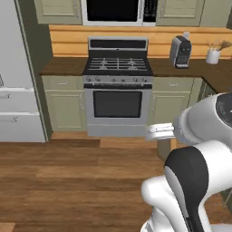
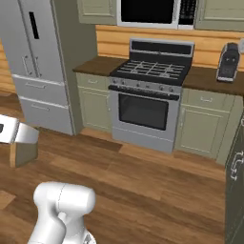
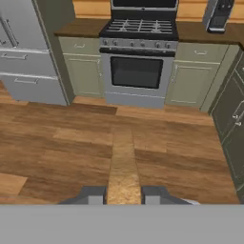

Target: Start the toaster. Once the lever pops up, take the bread to the plate on the dining counter.

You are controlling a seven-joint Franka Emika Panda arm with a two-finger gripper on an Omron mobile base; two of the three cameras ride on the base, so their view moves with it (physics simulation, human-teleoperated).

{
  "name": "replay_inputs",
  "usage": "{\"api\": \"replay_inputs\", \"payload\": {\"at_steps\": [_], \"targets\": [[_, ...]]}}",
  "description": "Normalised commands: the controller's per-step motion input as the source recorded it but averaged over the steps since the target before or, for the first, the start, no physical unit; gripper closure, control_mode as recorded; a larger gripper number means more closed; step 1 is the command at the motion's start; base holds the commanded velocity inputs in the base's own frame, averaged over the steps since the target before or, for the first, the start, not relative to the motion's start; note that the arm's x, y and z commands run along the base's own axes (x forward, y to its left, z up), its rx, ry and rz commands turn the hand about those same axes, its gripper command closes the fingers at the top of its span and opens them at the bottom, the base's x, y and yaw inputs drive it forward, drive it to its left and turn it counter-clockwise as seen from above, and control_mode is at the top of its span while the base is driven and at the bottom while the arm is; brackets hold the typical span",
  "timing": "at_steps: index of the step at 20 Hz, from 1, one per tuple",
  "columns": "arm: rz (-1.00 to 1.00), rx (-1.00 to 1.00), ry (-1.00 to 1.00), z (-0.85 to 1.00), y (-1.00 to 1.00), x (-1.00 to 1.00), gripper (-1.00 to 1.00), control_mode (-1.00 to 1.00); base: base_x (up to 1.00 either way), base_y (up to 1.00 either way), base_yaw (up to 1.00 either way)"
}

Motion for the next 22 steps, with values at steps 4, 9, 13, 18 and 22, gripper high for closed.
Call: {"api": "replay_inputs", "payload": {"at_steps": [4,9,13,18,22], "targets": [[0.00,0.00,0.00,0.00,0.00,0.00,1.00,1.00,0.91,0.48,0.58],[0.00,0.00,0.00,0.00,0.00,0.00,1.00,1.00,1.00,0.10,0.50],[0.00,0.00,0.00,0.00,0.00,0.00,1.00,1.00,1.00,0.00,0.45],[0.00,0.00,0.00,0.00,0.00,0.00,1.00,1.00,1.00,0.00,0.47],[0.00,0.00,0.00,0.00,0.00,0.00,1.00,1.00,1.00,0.00,0.54]]}}
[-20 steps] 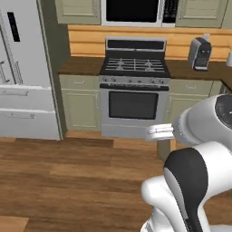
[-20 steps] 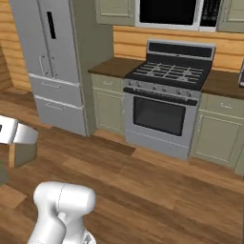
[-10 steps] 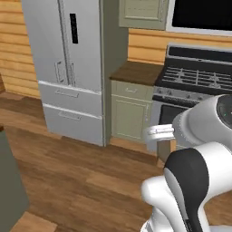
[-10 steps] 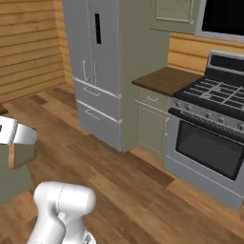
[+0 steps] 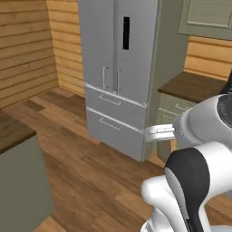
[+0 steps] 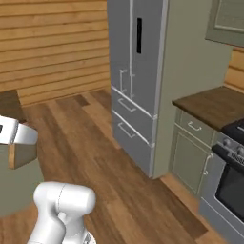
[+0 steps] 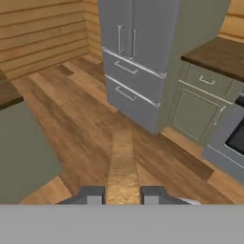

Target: Start the toaster. Once the lever pops up, take the bread to the plate on the dining counter.

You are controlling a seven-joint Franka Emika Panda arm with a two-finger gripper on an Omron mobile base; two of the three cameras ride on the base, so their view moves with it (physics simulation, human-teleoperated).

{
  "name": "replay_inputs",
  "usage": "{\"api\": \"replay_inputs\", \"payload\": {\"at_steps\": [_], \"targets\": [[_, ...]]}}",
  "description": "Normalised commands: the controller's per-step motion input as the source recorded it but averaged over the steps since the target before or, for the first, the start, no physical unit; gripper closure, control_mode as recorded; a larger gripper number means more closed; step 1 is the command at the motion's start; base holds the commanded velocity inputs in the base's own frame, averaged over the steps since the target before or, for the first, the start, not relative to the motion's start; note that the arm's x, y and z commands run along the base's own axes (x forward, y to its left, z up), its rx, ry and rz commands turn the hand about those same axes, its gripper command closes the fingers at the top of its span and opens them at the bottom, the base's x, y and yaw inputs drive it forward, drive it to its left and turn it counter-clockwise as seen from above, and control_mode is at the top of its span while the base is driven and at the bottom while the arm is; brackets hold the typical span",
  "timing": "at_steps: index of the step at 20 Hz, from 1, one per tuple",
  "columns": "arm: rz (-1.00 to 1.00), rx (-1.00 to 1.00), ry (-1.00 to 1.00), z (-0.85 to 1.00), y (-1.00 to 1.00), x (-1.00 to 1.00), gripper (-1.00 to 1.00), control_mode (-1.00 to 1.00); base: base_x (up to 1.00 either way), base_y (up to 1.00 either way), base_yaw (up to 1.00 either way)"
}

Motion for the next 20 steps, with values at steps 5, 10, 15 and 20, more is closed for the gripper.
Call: {"api": "replay_inputs", "payload": {"at_steps": [5,10,15,20], "targets": [[0.00,0.00,0.00,0.00,0.00,0.00,1.00,1.00,1.00,-0.11,0.55],[0.00,0.00,0.00,0.00,0.00,0.00,1.00,1.00,1.00,-0.28,0.52],[0.00,0.00,0.00,0.00,0.00,0.00,1.00,1.00,1.00,-0.50,0.44],[0.00,0.00,0.00,0.00,0.00,0.00,1.00,1.00,1.00,-0.46,0.38]]}}
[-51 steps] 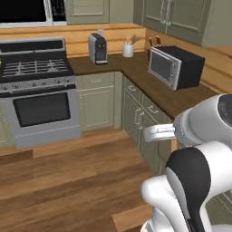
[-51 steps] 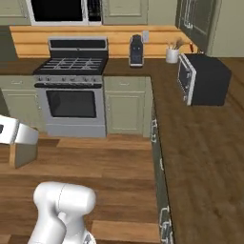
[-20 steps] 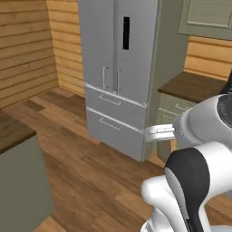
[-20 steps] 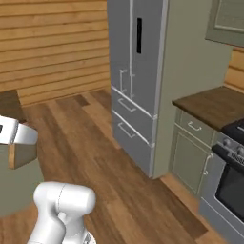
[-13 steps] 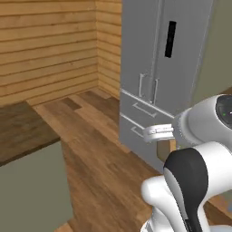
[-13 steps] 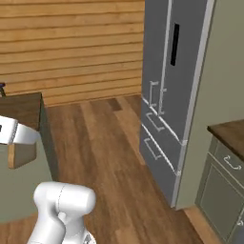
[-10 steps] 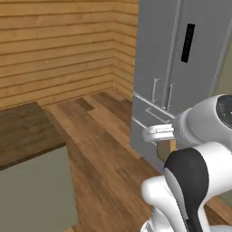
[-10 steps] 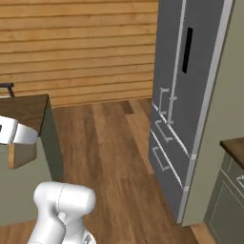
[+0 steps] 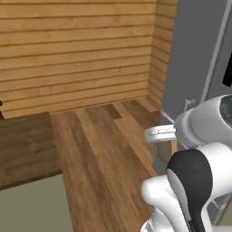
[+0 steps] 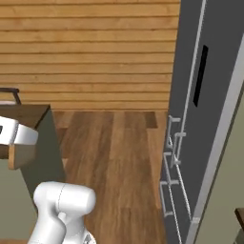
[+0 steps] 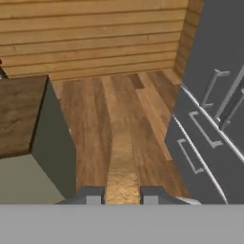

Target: Start the toaster. Once the lever pops up, take the bread to the plate on the dining counter.

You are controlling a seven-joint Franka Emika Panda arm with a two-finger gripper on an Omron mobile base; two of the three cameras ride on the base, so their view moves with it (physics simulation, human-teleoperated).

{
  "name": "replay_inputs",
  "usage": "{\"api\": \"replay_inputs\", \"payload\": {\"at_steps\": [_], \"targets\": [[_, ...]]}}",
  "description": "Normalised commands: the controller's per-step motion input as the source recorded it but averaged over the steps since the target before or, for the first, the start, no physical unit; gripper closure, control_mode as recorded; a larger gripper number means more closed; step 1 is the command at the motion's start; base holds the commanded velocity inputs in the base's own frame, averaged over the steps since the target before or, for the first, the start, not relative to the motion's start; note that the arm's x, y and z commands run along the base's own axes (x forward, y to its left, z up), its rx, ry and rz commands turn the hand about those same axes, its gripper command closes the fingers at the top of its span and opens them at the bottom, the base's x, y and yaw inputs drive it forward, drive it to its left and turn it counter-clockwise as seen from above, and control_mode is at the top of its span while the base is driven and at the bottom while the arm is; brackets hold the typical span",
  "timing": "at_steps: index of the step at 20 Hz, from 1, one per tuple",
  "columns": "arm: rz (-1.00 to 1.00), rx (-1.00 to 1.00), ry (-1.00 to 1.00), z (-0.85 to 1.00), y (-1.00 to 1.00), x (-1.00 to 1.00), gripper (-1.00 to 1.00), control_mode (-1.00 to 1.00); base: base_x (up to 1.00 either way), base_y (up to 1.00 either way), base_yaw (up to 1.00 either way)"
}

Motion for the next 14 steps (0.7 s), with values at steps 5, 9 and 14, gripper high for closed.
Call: {"api": "replay_inputs", "payload": {"at_steps": [5,9,14], "targets": [[0.00,0.00,0.00,0.00,0.00,0.00,1.00,1.00,1.00,-0.29,0.32],[0.00,0.00,0.00,0.00,0.00,0.00,1.00,1.00,1.00,-0.13,0.27],[0.00,0.00,0.00,0.00,0.00,0.00,1.00,1.00,1.00,-0.07,0.22]]}}
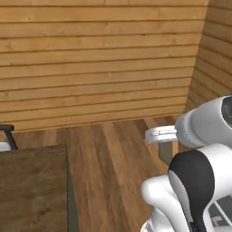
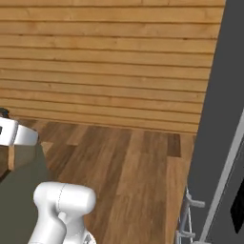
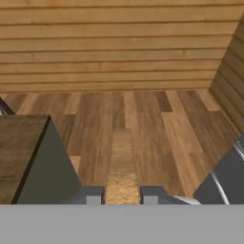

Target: Start the toaster. Once the lever pops up, take the bread to the plate on the dining counter.

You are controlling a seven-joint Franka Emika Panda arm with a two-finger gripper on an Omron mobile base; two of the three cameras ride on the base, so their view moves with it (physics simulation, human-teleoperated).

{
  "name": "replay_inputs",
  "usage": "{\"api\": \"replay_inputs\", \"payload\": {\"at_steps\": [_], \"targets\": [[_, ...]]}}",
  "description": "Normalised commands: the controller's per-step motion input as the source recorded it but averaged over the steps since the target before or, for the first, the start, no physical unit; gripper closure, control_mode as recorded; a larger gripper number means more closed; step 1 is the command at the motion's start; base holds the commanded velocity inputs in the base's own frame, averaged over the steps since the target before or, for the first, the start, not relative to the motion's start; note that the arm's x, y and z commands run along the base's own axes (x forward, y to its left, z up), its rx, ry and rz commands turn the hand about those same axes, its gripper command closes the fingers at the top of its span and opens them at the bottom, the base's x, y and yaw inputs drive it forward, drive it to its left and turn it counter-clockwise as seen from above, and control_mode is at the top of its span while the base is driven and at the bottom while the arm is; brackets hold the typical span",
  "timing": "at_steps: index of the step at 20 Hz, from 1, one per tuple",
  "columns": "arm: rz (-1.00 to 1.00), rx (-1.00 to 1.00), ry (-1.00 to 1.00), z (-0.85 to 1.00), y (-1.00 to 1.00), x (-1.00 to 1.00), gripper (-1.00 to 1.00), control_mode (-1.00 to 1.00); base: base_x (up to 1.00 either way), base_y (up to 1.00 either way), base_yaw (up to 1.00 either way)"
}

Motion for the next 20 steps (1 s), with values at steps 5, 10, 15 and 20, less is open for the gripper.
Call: {"api": "replay_inputs", "payload": {"at_steps": [5,10,15,20], "targets": [[0.00,0.00,0.00,0.00,0.00,0.00,1.00,1.00,1.00,-0.13,0.23],[0.00,0.00,0.00,0.00,0.00,0.00,1.00,1.00,1.00,-0.19,0.24],[0.00,0.00,0.00,0.00,0.00,0.00,1.00,1.00,1.00,-0.17,0.25],[0.00,0.00,0.00,0.00,0.00,0.00,1.00,1.00,1.00,-0.17,0.31]]}}
